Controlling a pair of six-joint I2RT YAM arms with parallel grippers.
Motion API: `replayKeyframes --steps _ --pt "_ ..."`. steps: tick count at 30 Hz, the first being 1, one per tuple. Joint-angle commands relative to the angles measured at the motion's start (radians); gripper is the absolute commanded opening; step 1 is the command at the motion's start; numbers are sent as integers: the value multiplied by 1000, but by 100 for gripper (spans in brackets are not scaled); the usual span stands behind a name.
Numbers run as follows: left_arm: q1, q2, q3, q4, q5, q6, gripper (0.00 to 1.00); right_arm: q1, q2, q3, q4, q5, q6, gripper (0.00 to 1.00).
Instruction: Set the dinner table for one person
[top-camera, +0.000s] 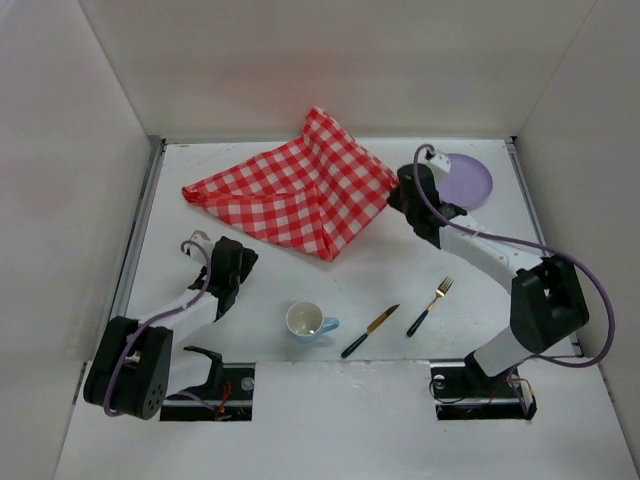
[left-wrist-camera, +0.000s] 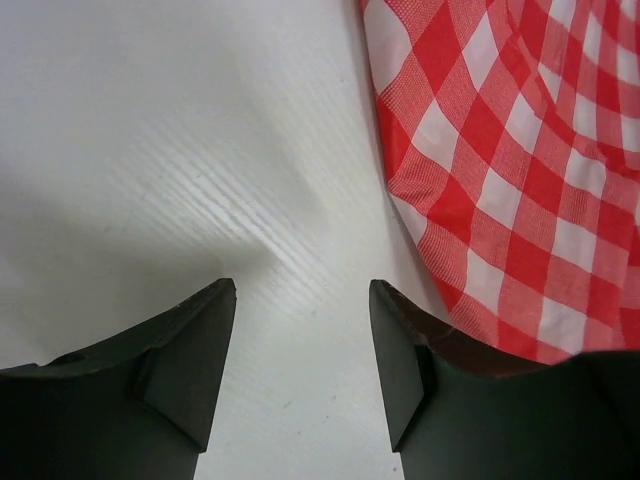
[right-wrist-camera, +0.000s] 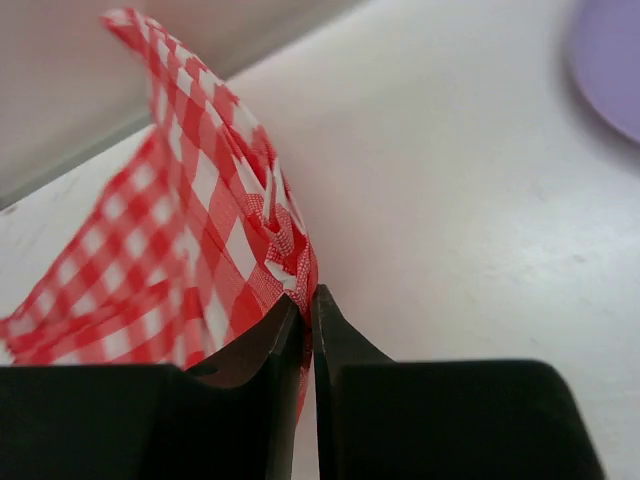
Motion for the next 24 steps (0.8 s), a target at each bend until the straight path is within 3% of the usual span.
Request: replayKeyframes --steps 1,5,8,15,24 --pt "-37 73 74 65 -83 29 51 -9 -9 -239 133 -17 201 16" --pt "-132 73 134 56 -123 91 45 -23 -9 -397 199 -64 219 27" --pt "-249 110 241 18 -224 257 47 -21 11 -460 238 -93 210 41" --pt "-364 426 621 -165 -157 552 53 -43 -49 -520 284 -89 169 63" --pt "-374 789 976 -260 -230 737 54 -121 17 -505 344 -188 141 66"
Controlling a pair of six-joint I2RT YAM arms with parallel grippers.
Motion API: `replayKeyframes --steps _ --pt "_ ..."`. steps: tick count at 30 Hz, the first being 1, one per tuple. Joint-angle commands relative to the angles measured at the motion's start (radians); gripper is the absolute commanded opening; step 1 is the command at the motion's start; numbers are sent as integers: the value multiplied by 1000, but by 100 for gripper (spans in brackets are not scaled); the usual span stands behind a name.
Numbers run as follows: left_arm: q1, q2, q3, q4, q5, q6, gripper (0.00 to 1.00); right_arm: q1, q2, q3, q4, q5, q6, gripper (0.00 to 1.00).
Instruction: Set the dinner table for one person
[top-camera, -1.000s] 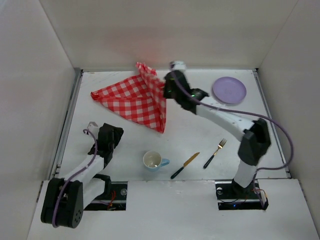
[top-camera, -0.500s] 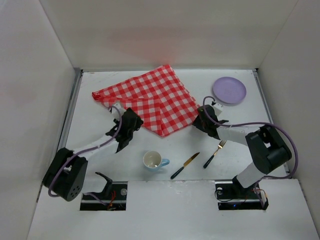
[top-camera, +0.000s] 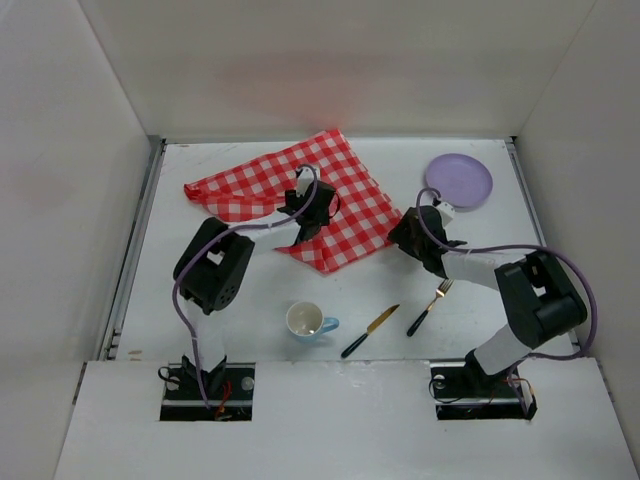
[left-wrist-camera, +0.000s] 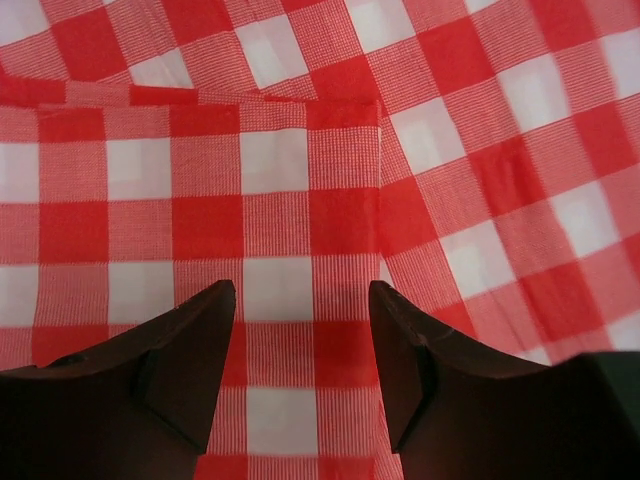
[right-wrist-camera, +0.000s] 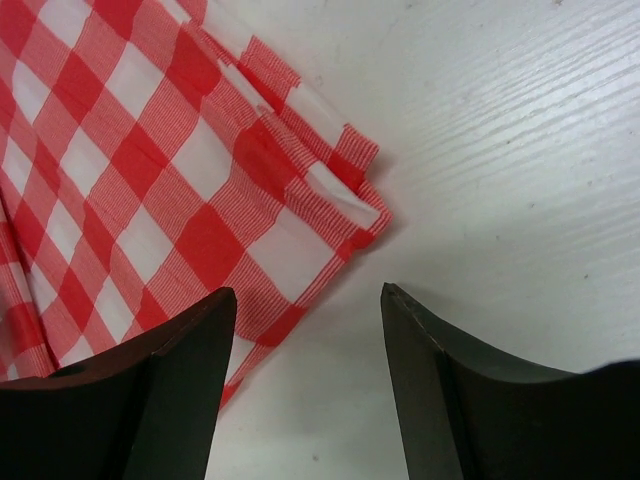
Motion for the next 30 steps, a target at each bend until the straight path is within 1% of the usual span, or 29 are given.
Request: replayKeyframes --steps 1,5,8,10,11,12,13,14,15,16,18,20,23,26,28,29,30 --pt "-2 63 113 -56 -45 122 54 -31 30 9 98 -65 -14 65" --pt "15 158 210 -58 -48 133 54 -47 53 20 115 -105 -8 64" --pt "18 198 254 -62 -50 145 54 -47 56 22 115 -108 -3 63" --pt "26 220 270 -62 -53 148 51 -51 70 31 115 -111 0 61" --pt "33 226 271 -62 -63 144 45 -55 76 37 115 -116 4 57" --pt "39 225 268 -62 -77 138 38 -55 82 44 113 -120 10 52" --pt "44 215 256 -58 -89 133 31 -52 87 49 110 -122 18 47" --pt "49 196 236 -50 -108 125 22 -51 90 49 115 -120 23 39" --pt "52 157 203 -39 -137 110 13 -51 90 48 118 -119 29 32" --pt "53 125 172 -27 -160 92 10 -51 92 46 123 -119 32 27" --pt "53 0 62 30 -201 56 6 -57 90 40 138 -116 49 19" --pt "41 -132 -55 85 -235 35 5 -60 81 25 152 -111 67 16" --pt "-3 -359 -272 140 -327 -34 5 -57 73 0 187 -108 84 13" --pt "-77 -595 -499 134 -469 -146 7 -57 72 -26 215 -109 115 12" --pt "-153 -787 -665 88 -578 -246 10 -57 69 -50 236 -105 121 12" --pt "-180 -855 -710 53 -612 -276 11 -57 69 -61 245 -102 124 12" --pt "-219 -950 -762 -19 -640 -324 13 -55 69 -69 256 -105 127 12"
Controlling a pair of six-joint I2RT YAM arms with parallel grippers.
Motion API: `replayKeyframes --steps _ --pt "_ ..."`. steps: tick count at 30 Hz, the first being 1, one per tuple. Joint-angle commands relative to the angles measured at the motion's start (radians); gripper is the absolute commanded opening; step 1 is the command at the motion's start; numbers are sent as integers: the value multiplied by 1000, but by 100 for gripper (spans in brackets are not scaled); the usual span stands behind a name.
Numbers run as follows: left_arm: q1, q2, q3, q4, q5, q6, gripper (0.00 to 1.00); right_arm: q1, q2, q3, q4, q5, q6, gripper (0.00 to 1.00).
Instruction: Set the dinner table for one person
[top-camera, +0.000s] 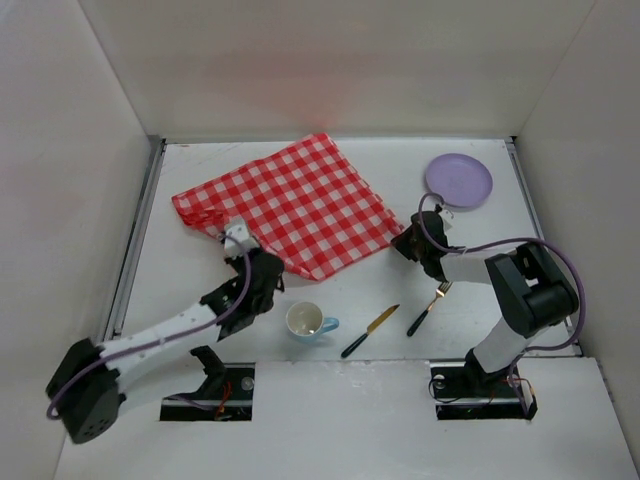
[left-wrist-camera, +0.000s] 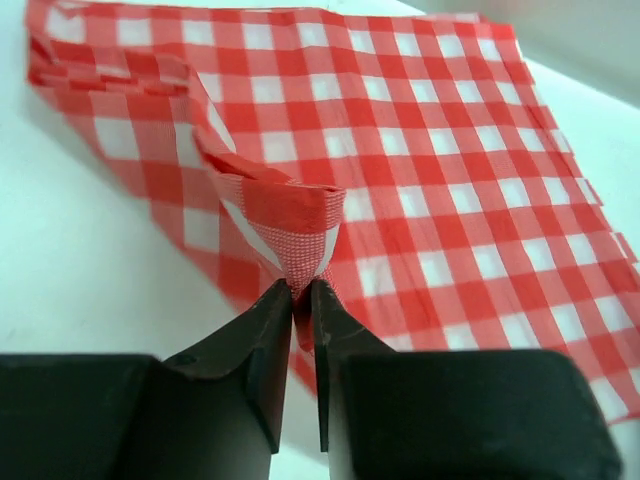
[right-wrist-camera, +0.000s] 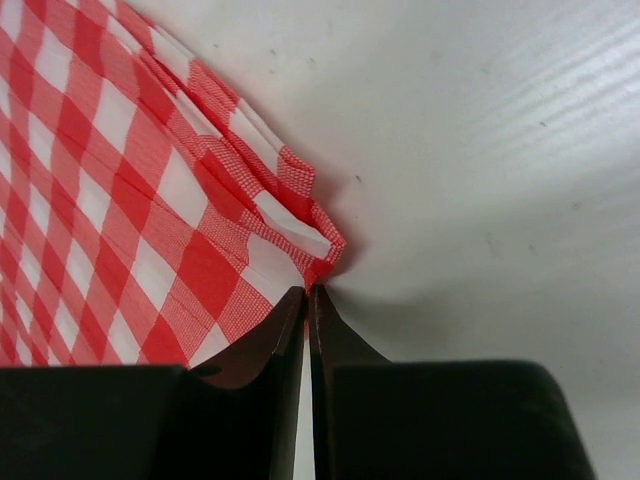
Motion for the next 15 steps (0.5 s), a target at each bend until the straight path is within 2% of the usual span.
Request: replayKeyframes --steps 1,3,5,7,10,15 --pt "-98 -232 -168 -210 -208 -227 15 -7 -16 -31 94 10 33 12" --pt "-144 -378 -190 -403 -210 -334 19 -1 -27 -43 99 16 41 11" --pt "-143 -484 -179 -602 -204 -451 22 1 -36 -51 100 27 41 11" --pt "-100 -537 -152 -738 -192 -526 32 1 -47 -53 102 29 42 11" --pt "-12 -496 -99 -772 -179 -497 45 2 -74 -56 97 32 44 11" --pt "76 -362 -61 -633 -103 -390 57 3 -99 -57 79 36 30 11"
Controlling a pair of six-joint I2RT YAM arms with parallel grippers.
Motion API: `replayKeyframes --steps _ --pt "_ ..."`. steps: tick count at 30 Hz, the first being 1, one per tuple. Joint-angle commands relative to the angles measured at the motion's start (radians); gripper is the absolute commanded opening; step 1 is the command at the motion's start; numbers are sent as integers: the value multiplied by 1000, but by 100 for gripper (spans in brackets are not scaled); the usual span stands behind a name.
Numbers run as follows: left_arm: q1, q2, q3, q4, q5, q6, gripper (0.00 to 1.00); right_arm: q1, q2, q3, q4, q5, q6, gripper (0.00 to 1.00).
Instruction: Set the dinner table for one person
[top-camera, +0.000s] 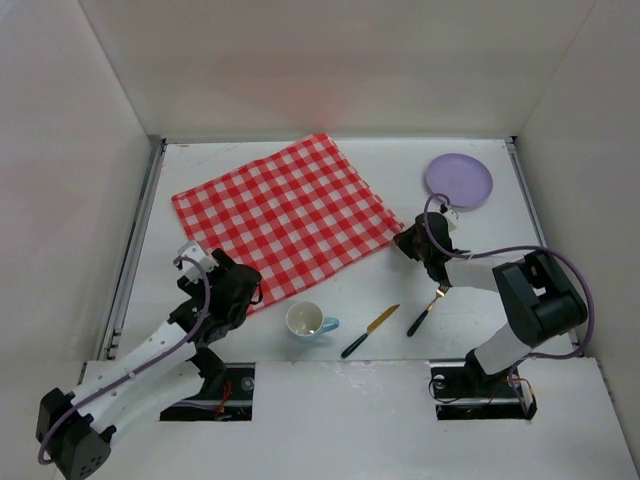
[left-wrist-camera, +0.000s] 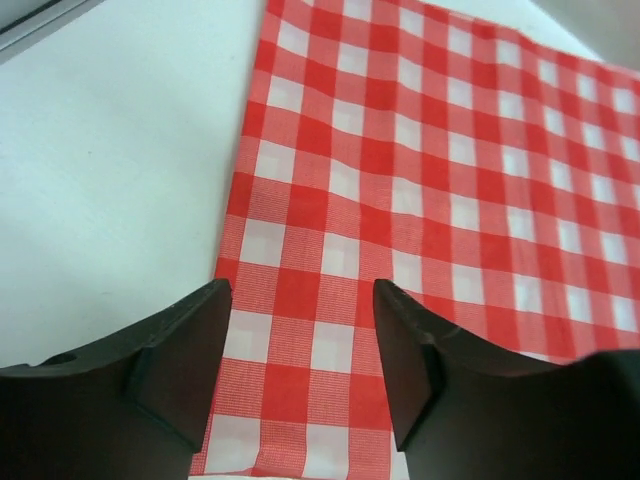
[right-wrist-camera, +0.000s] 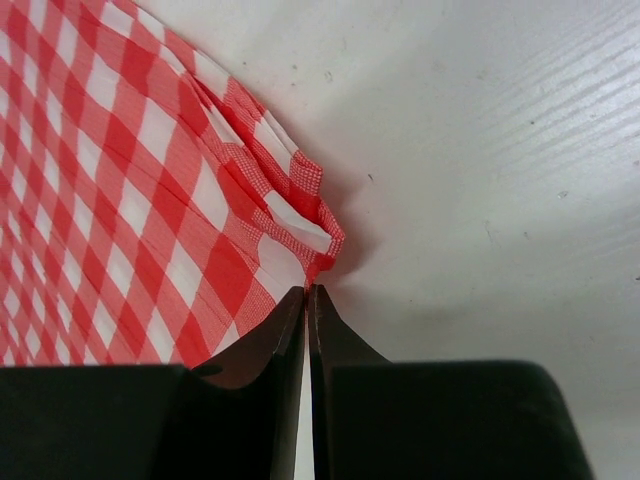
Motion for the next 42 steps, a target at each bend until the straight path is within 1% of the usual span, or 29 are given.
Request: replayKeyframes --steps 1,4,6,9,13,17,19,20,22,23,24,25,29,33,35,37,38,40,41,42 --pt "54 104 50 72 74 57 59 1 -44 -3 33 22 -10 11" --pt "154 238 29 195 221 107 60 -7 -43 -4 33 19 -30 12" --pt "269 330 9 275 345 102 57 -16 -35 0 33 12 -30 12" --pt "395 434 -17 400 490 96 52 -13 -41 -10 37 18 -31 11" --pt "469 591 -14 526 551 69 48 -19 -69 -36 44 21 -25 10" --pt "476 727 21 618 539 47 43 -17 -138 -83 41 36 -27 9" --pt "479 792 63 643 533 44 40 -19 -161 -96 36 39 -30 11" --pt "479 807 75 643 531 42 40 -17 -165 -97 34 39 -33 15" --pt "470 812 81 649 528 32 39 -16 -150 -79 22 32 -50 36" --pt "467 803 75 649 528 29 39 -14 -126 -57 15 22 -60 48" --pt "466 786 63 649 524 27 39 -11 -98 -37 10 18 -61 57" --pt "464 772 54 651 518 27 39 -10 -68 -21 11 10 -56 57" --pt "484 690 2 642 507 35 39 -2 28 27 21 -31 -5 48" --pt "480 578 -66 610 505 21 39 6 86 82 13 -33 25 31" --pt "470 499 -100 573 492 7 39 3 98 102 8 -28 30 19" --pt "472 392 -117 515 470 16 39 2 91 105 8 -15 38 12" --pt "476 351 -120 488 455 24 39 2 80 101 8 -12 42 10" --pt "486 256 -124 442 391 65 32 3 45 75 19 8 44 8" --pt "490 235 -126 436 358 94 29 2 25 63 19 21 45 7" --pt "495 234 -121 433 344 107 29 -1 6 53 21 31 47 7"
